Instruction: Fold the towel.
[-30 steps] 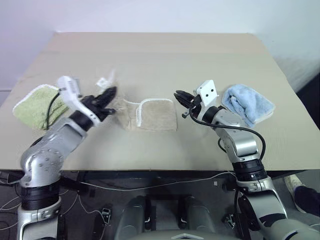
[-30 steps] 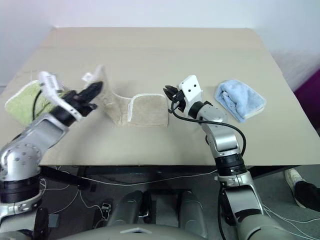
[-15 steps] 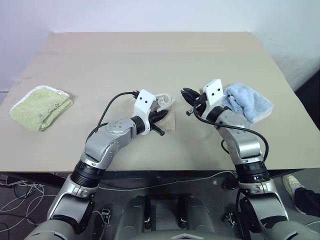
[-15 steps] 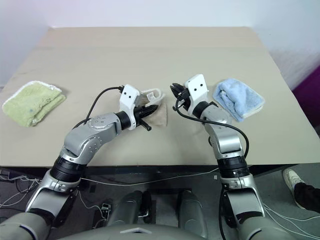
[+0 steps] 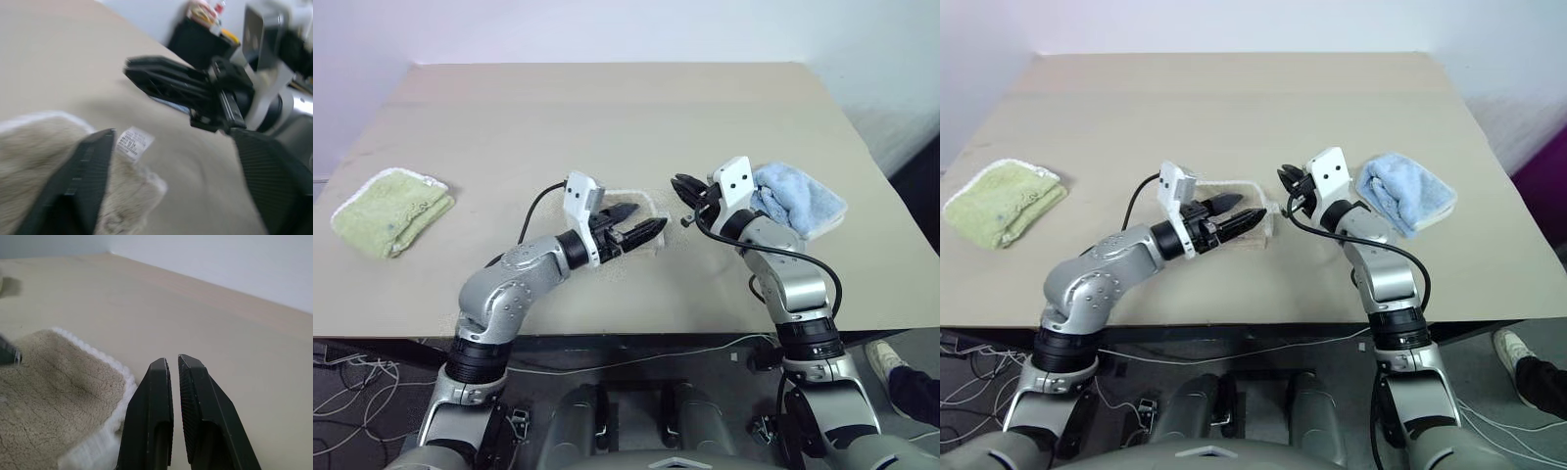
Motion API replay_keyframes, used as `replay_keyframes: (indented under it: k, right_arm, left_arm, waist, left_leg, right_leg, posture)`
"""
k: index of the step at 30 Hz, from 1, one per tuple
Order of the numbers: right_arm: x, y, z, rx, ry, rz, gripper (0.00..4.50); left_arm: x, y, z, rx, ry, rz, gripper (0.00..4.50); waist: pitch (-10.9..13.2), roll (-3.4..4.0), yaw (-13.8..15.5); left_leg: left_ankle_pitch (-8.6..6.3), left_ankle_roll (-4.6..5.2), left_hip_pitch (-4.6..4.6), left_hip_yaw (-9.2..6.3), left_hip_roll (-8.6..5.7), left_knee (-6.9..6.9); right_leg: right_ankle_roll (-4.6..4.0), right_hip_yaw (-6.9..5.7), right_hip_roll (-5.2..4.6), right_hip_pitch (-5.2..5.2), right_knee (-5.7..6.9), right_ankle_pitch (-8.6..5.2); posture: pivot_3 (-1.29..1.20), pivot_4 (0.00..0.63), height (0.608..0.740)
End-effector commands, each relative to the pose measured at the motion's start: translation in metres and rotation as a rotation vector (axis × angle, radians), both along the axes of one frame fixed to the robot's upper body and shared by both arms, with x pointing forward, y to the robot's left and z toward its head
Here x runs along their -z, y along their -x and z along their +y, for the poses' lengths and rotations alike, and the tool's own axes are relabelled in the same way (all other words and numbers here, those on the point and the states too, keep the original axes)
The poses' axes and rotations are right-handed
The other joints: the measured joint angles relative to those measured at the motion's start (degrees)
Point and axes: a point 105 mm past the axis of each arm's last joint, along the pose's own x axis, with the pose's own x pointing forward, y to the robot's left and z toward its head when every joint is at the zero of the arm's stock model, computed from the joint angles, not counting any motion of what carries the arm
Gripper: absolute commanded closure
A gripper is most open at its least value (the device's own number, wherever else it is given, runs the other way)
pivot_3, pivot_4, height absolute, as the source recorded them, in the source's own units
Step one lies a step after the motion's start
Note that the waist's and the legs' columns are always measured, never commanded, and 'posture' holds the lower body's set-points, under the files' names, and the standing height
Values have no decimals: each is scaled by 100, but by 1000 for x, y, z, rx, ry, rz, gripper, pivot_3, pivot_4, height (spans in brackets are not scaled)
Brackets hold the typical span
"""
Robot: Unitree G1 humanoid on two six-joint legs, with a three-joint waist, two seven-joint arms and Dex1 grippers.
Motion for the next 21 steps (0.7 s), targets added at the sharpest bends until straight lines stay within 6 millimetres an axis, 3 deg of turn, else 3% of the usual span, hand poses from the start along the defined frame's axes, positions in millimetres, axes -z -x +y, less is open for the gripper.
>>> replay_keyframes:
  k: [1, 4, 8, 13, 18, 21]
  right_arm:
    - [-21, 2, 2, -17, -8, -70, 4304]
    - [-22, 2, 5, -34, -27, -58, 4492]
    - [-19, 6, 22, -110, -63, -4, 4500]
    - [-9, 14, 49, -207, -84, 65, 4500]
    - [29, 13, 71, -238, -62, 222, 4500]
    - [54, 9, 71, -203, -46, 322, 4500]
  left_arm:
    - [-18, -9, 32, -136, 22, -53, 19]
    - [-14, -21, 55, -255, -54, -76, 0]
    - [0, -31, 74, -342, -165, -97, 935]
    - [12, -34, 70, -338, -177, -94, 2694]
    - [29, -34, 53, -269, -228, -67, 4451]
    - [53, -35, 54, -264, -354, -36, 4451]
  waist:
    - [0, 0, -2]
    - [0, 0, -6]
    - [0, 0, -1]
    - [0, 0, 0]
    - [0, 0, -7]
    - [0, 0, -7]
  left_leg:
    - [0, 0, 0, -1, 0, 0]
    - [0, 0, 0, -1, 0, 0]
    - [1, -1, 0, 0, -1, 0]
    - [0, -2, 0, -1, -1, 0]
    - [0, -3, 0, -1, 0, 0]
    - [1, -3, 0, 0, -1, 0]
  right_leg:
    - [0, 0, 0, 0, 0, 0]
    - [0, 0, 2, 0, 1, 0]
    - [0, -1, 2, 0, 2, 0]
    - [0, -2, 1, 0, 2, 0]
    - [0, -2, 0, 0, 3, 0]
    - [0, -3, 1, 0, 4, 0]
  posture:
    - [0, 150, 740]
    - [0, 150, 740]
    - [0, 150, 740]
    - [0, 150, 740]
    - [0, 150, 740]
    - [0, 150, 740]
